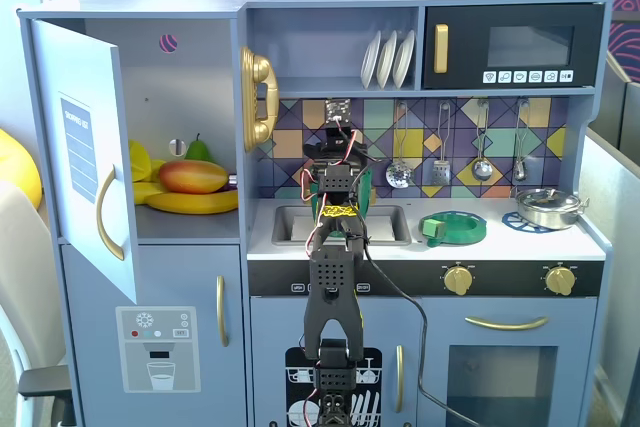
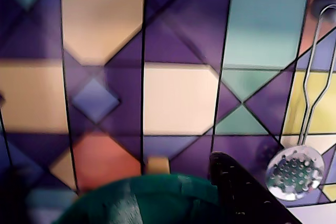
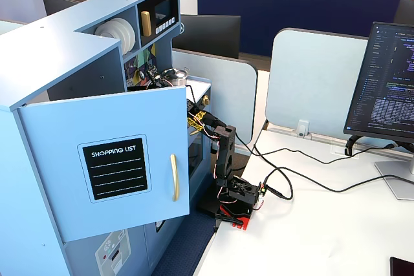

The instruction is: Pick up the green pineapple from the left cabinet and place it in the green recipient

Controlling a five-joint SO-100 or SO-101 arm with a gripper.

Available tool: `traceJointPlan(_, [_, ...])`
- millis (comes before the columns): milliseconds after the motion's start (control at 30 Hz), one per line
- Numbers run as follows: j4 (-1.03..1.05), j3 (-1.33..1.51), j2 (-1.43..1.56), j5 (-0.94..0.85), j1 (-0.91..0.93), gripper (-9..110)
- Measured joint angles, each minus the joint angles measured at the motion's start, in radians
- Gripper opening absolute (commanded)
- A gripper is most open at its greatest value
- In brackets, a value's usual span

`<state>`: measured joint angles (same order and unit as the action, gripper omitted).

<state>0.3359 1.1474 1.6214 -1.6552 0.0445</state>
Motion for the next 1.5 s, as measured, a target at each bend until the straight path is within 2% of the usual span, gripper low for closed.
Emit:
traceJointPlan(567, [0.015,0.044,0.061,0.066,0.000,53])
traceJointPlan(733, [0.017,0.262,0.282,0.074,0.000,52])
traceJointPlan(933, [0.018,0.676,0.655,0.058,-0.018,51])
traceJointPlan(1000, [0.021,0.833,0.795,0.049,-0.043,46])
traceJointPlan(1033, [0.034,0.913,0.868,0.044,-0.055,39])
traceJointPlan(1133, [0.117,1.140,1.092,0.026,-0.091,0])
traceJointPlan(1233, [0.268,1.344,1.310,0.002,-0.109,0])
traceJointPlan(1333, [0.440,1.485,1.465,0.049,-0.117,0])
traceJointPlan(1500, [0.638,1.649,1.525,0.198,-0.124,0])
